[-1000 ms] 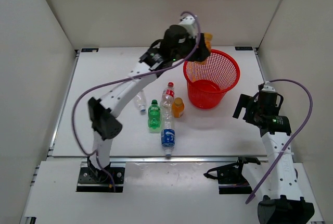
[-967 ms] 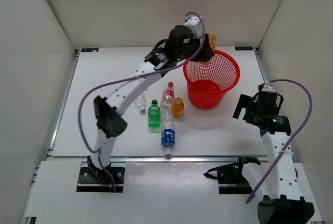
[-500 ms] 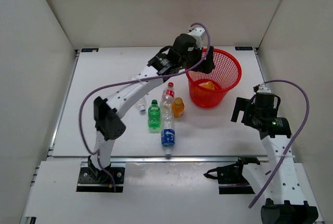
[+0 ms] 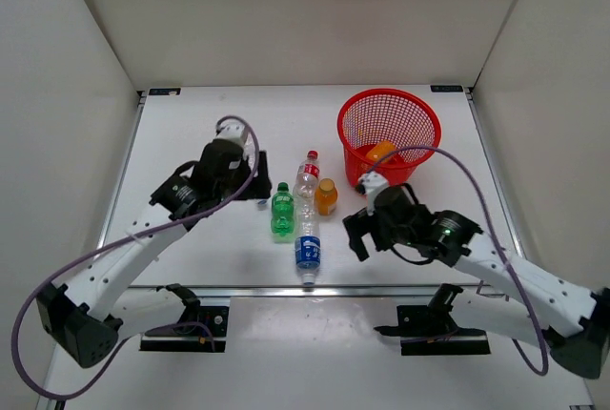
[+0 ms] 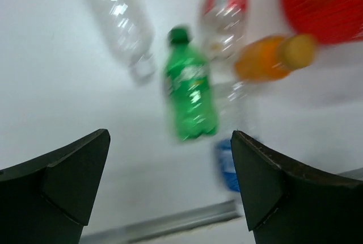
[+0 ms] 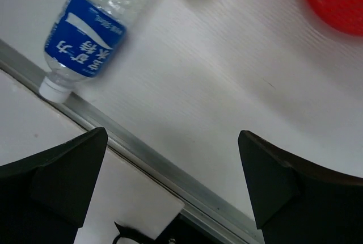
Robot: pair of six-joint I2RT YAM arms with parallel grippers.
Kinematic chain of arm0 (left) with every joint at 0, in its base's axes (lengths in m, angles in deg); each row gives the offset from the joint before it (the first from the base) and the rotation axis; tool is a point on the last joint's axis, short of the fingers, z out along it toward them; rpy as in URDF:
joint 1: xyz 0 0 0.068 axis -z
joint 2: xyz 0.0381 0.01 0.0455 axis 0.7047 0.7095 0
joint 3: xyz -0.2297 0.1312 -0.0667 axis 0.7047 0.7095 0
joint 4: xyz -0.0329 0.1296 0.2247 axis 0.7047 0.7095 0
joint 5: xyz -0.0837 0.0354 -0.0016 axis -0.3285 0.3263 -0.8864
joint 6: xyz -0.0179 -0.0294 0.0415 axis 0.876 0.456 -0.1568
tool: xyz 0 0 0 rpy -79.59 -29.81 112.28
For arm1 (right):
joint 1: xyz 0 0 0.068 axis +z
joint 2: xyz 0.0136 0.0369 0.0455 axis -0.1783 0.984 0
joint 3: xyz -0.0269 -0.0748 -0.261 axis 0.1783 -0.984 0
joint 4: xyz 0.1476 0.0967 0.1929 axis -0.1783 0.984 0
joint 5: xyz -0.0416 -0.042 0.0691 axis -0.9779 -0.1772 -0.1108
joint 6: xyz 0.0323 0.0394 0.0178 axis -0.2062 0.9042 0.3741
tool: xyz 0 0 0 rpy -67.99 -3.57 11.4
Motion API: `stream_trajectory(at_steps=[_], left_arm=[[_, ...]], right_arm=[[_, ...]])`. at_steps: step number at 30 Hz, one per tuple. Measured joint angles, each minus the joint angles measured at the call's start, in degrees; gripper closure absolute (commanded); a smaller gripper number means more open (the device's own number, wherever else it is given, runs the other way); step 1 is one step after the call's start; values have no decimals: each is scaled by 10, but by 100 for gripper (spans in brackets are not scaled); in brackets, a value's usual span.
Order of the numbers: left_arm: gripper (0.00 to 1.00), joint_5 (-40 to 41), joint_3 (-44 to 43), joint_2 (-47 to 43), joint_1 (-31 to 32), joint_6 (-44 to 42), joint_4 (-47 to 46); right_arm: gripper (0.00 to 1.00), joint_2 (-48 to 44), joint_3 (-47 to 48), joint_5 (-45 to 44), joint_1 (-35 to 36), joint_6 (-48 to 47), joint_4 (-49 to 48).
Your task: Put the plastic bottles in the bin
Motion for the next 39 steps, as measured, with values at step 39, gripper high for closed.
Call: stream_trajectory(at_steps=[39], left_arm=[[1, -5, 128, -203, -122, 20, 137]], right_arm=[[35, 419, 82, -16, -65, 31, -398]])
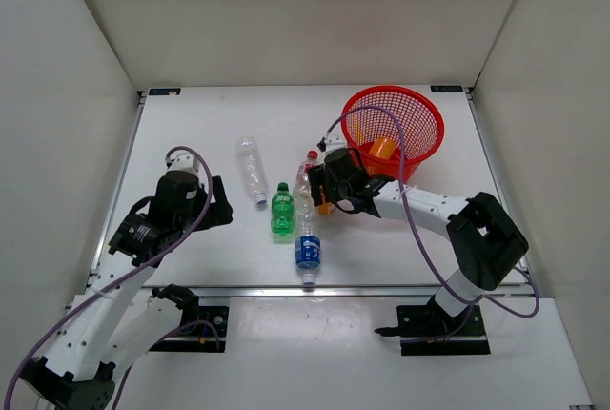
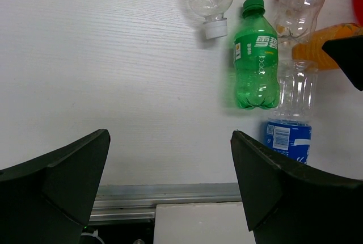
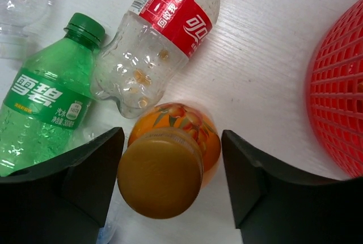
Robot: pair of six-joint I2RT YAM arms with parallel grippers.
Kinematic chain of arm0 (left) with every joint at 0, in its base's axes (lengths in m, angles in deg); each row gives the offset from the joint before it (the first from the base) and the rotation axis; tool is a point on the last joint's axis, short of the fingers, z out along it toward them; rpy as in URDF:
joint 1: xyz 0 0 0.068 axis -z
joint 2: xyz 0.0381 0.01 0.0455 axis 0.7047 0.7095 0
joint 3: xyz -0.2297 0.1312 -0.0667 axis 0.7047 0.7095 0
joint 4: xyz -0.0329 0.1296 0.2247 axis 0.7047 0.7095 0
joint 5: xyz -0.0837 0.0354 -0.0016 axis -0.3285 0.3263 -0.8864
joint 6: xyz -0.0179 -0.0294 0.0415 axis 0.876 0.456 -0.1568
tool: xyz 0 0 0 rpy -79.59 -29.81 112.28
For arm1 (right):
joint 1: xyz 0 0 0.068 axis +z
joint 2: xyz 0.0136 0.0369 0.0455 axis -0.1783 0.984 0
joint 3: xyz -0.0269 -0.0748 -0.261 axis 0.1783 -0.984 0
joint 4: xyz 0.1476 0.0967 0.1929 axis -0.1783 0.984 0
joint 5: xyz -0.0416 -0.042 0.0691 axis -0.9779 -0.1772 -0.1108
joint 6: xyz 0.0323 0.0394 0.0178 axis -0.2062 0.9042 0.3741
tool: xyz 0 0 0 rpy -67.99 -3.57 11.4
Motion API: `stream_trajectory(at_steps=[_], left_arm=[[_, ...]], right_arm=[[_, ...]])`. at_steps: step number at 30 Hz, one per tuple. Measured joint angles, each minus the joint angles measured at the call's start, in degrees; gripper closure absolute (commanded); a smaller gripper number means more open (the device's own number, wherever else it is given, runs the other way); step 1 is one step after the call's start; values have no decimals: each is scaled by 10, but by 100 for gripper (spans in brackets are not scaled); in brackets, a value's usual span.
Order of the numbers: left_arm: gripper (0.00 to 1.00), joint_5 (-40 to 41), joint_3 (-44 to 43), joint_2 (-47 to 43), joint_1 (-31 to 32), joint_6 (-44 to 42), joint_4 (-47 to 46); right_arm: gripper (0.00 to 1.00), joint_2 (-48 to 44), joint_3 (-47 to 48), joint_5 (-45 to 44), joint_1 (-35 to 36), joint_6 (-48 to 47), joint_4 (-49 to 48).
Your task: Put the plastic bottles in the bin
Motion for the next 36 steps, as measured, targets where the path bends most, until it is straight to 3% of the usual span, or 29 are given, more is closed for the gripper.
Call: stream_trajectory(at_steps=[4, 12, 17, 26, 31, 36], left_arm=[[1, 0, 0, -2, -1, 0, 1], [1, -6, 0, 2, -2, 0, 1], [2, -13, 5, 21, -2, 0, -9], [2, -22, 9, 40, -5, 3, -35], [2, -24, 14, 48, -7, 7, -41], [1, -25, 23, 57, -7, 15, -50]], right_arm=[[61, 9, 9, -3, 2, 1, 1], [80, -28, 17, -21, 26, -3, 60], [83, -122, 40, -12, 45, -9, 107], [85, -228, 170, -45, 44, -89, 119], [84, -249, 183, -106, -40, -148, 102], [74, -251, 141, -97, -165, -162, 81]])
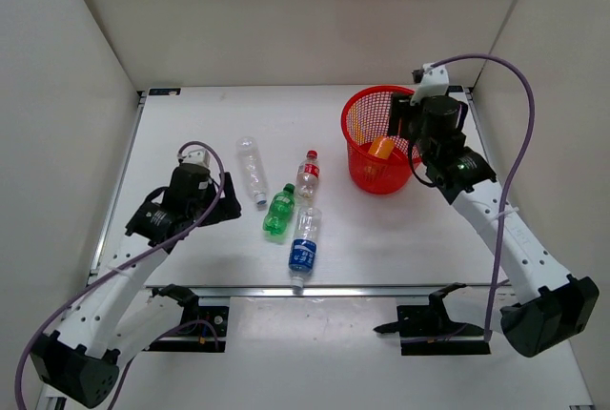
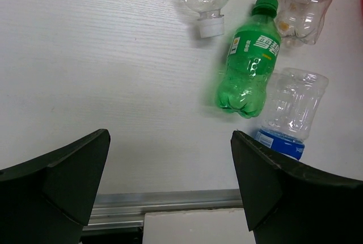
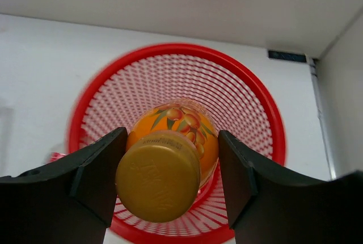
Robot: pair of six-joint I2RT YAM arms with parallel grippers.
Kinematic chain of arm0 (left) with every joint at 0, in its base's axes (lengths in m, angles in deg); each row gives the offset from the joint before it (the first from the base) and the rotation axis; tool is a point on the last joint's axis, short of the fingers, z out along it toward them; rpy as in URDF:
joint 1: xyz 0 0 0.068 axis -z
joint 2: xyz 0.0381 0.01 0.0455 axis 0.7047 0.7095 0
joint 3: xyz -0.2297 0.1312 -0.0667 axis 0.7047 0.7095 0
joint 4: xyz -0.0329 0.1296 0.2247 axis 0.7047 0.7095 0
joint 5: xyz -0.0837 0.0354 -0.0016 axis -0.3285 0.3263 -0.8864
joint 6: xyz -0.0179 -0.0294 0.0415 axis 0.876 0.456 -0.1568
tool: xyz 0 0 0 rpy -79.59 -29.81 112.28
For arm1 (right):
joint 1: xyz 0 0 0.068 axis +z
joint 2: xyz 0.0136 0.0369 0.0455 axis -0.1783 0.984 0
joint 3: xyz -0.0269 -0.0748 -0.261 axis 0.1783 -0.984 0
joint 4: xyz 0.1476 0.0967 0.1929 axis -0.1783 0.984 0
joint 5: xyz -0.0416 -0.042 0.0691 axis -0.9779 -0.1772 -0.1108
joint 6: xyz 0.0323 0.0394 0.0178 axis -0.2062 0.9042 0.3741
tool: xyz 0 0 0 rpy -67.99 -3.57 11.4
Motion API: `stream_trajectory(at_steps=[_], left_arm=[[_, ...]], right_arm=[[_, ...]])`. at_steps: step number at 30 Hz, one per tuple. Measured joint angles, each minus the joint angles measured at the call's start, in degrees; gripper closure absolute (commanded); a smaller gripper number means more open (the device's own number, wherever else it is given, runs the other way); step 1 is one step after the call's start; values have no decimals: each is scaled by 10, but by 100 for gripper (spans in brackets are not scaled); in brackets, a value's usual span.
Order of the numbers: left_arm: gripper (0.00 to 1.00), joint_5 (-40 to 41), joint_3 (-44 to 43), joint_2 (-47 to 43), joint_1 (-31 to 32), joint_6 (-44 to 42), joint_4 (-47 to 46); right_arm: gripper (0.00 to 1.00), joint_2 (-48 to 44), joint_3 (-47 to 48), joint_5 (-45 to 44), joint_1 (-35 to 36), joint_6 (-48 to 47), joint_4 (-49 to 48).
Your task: Put the plastic bottles in the bin
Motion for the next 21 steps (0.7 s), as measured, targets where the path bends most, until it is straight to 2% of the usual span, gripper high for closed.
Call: stream_trajectory(at_steps=[1, 3, 5, 6, 7, 8, 15, 21], left_arm=[[1, -2, 0, 5, 0, 2, -3], [1, -5, 0, 21, 0, 5, -14], [1, -5, 0, 42, 1, 9, -27], [2, -5, 0, 55, 1, 10, -35], [1, -5, -1, 69, 1, 12, -42], [1, -4, -3, 83, 0, 12, -48], [1, 15, -59, 196, -12, 17, -103], [2, 18, -115, 308, -22, 18, -161]], right_arm=[[74, 1, -11, 7, -21, 0, 2], [62, 6, -29, 21, -54, 0, 3], [25, 14, -40, 35, -72, -1, 2], [17, 19, -43, 40, -77, 0, 2], [4, 25, -43, 45, -79, -1, 4], [1, 30, -43, 50, -80, -1, 4], [1, 28, -14, 65, -83, -3, 28], [0, -49, -5, 37, -108, 15, 91]])
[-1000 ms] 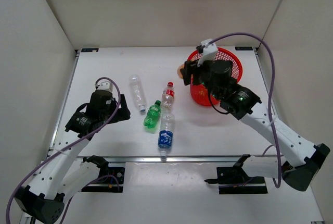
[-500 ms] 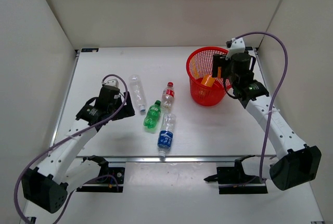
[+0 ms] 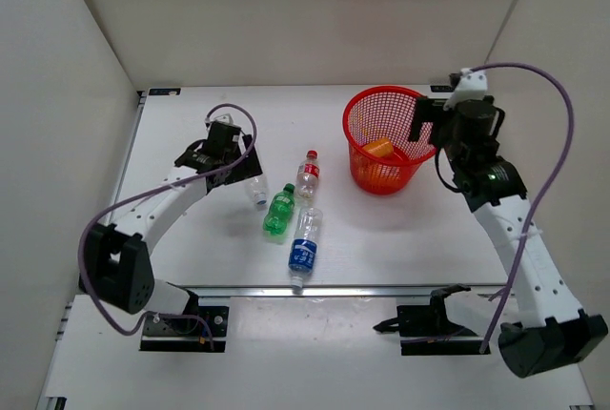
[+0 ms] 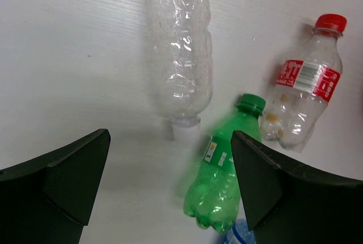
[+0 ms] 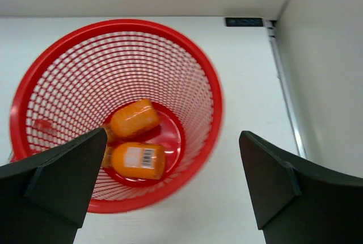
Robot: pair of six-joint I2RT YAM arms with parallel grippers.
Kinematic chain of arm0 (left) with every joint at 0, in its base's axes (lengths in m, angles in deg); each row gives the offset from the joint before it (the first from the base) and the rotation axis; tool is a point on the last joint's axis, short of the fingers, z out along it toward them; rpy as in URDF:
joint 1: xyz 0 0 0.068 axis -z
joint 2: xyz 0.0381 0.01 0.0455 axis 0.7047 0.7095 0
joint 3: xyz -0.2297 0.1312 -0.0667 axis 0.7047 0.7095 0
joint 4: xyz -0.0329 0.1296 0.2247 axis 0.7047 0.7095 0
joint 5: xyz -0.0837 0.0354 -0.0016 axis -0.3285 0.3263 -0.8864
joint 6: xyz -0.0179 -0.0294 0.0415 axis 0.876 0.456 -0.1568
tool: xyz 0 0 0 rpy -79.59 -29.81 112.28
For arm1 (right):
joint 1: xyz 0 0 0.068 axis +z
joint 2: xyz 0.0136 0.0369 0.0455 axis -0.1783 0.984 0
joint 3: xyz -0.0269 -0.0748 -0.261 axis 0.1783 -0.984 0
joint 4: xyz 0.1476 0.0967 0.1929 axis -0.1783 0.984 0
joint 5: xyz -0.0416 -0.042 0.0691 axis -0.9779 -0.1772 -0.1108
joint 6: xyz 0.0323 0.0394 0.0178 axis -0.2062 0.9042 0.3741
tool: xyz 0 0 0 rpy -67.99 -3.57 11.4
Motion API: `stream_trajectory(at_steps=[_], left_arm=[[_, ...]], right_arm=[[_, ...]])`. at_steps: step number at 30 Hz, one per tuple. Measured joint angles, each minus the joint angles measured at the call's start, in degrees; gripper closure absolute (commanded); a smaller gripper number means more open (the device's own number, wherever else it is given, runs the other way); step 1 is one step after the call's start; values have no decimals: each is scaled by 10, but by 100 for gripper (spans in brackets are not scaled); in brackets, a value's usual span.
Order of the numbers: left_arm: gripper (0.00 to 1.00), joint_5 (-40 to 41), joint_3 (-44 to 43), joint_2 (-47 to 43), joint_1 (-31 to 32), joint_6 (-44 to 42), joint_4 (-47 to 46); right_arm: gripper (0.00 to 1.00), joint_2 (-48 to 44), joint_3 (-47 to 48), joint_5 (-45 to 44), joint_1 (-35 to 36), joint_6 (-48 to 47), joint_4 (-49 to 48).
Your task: Put the plastic bottles in the bin
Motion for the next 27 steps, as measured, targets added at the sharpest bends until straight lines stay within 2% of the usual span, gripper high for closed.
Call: stream_trajectory(at_steps=[3, 7, 11, 16, 17, 19, 21, 23, 24, 27], left_arm=[[1, 1, -24, 51, -8, -1, -15], [1, 2, -65, 128, -23, -2, -32], [1, 1, -103, 196, -30, -2, -42], [1, -6, -122, 249, -33, 5, -56], [5, -9, -122, 256, -34, 7, -59], [18, -13, -121, 268, -34, 13, -64], [37, -15, -121, 278, -33, 19, -70], [48, -20, -127, 282, -34, 21, -79], [52, -23, -131, 282, -34, 21, -81], [52, -30, -144, 283, -33, 24, -73]], right_arm=[[1, -51, -19, -7, -56, 20, 34], [1, -116, -90, 16, -173, 44, 69], [0, -128, -142, 46, -283, 61, 115], [1, -127, -193, 60, -315, 79, 151], [1, -129, -197, 60, -315, 82, 154], [0, -134, -205, 63, -317, 90, 159], [0, -138, -214, 73, -332, 96, 160], [1, -137, -222, 82, -349, 101, 162], [0, -135, -226, 83, -353, 104, 162], [1, -127, -238, 93, -353, 111, 165]])
